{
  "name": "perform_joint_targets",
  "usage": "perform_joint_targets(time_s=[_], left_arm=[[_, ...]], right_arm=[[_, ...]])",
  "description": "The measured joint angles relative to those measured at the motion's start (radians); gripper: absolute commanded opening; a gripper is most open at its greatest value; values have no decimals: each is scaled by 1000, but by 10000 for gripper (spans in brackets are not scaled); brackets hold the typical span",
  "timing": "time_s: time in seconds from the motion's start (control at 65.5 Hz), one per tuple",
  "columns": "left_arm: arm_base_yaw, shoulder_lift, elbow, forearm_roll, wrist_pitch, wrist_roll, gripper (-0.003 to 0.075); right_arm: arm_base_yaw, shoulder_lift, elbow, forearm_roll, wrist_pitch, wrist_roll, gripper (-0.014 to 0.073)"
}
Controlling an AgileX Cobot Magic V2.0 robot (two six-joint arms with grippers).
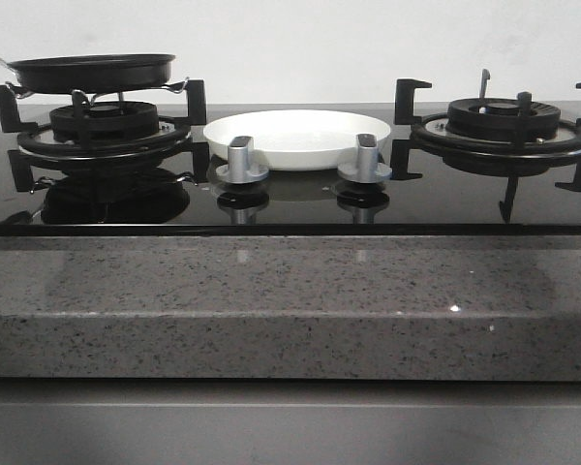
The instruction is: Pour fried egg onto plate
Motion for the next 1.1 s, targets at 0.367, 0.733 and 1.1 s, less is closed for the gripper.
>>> perform_joint_targets(time_s=[0.367, 0.733, 1.1], left_arm=[[0, 0, 0, 2, 0, 0, 440], [0, 0, 0, 2, -2, 0, 440], [0, 0, 0, 2, -2, 0, 440]], right_arm=[[173, 339, -238, -23, 0, -12, 435], [178, 723, -580, -83, 99, 53, 429], [180, 1043, -974, -244, 310, 208, 429]])
